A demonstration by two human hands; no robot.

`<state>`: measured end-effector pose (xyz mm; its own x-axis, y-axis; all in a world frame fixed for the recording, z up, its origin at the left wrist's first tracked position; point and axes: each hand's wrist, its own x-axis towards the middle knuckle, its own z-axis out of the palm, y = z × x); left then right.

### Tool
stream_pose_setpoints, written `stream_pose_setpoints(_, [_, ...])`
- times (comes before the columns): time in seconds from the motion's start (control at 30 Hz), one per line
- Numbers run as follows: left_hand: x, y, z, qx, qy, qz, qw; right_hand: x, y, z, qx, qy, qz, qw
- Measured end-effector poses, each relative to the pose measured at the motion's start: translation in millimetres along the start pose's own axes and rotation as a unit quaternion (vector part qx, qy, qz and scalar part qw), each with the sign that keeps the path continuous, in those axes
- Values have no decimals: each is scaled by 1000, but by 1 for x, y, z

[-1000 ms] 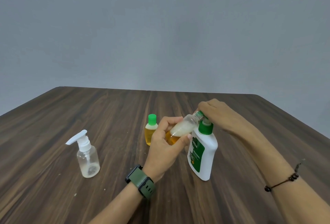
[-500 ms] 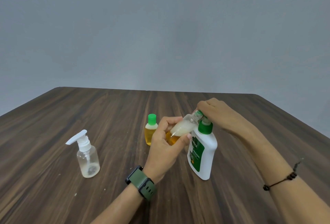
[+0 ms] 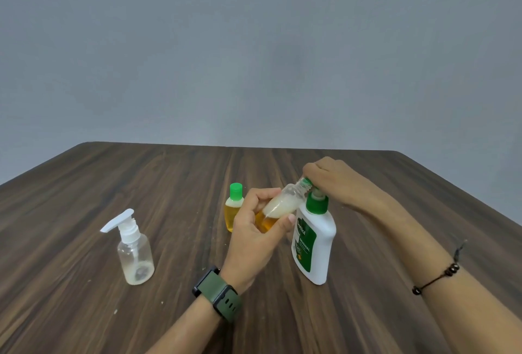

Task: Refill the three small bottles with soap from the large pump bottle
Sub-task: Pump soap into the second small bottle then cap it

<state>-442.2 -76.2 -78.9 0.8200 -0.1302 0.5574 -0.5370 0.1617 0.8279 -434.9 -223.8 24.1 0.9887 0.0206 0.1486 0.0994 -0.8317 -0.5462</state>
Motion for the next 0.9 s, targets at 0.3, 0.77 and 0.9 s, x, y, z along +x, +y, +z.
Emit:
stream_pose_setpoints(0.3, [-2, -1, 3, -6, 4, -10, 1000, -3, 5, 5, 64, -4, 14, 998])
stream_pose_setpoints(0.77, [-2, 2, 0, 12, -12, -13, 1000, 3, 12, 9, 64, -4, -15, 998])
stream_pose_setpoints(0.9, [-1, 4, 1, 9, -3, -10, 1000, 8, 10, 4, 57, -18, -1, 998])
